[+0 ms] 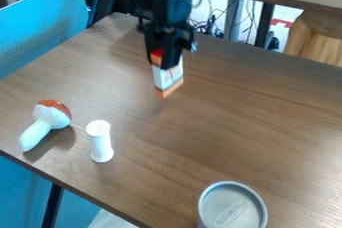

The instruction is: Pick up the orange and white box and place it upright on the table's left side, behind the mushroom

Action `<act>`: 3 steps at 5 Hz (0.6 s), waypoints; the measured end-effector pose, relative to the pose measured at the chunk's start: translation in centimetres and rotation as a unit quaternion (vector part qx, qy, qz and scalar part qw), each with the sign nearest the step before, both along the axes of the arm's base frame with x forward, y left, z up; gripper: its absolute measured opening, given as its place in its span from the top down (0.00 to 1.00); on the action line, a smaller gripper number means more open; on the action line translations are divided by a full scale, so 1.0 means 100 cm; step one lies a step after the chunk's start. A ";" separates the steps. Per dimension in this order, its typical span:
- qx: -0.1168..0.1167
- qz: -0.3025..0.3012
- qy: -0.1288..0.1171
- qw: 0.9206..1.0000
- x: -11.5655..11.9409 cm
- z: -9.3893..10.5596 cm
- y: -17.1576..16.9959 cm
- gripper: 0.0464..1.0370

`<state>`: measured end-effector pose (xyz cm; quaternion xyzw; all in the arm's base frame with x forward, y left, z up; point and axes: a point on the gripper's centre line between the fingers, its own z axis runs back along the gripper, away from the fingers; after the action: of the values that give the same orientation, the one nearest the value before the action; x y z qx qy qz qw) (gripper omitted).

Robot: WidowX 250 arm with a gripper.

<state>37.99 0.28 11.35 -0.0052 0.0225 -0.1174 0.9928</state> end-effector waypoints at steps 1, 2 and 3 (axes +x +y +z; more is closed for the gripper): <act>-0.007 0.034 -0.023 0.999 -0.017 0.020 0.026 0.65; -0.002 0.091 -0.006 0.996 -0.031 0.025 0.071 0.65; 0.010 0.134 0.008 0.991 -0.034 0.032 0.115 0.65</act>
<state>34.61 11.76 14.54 0.0008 0.0308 0.0168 0.9994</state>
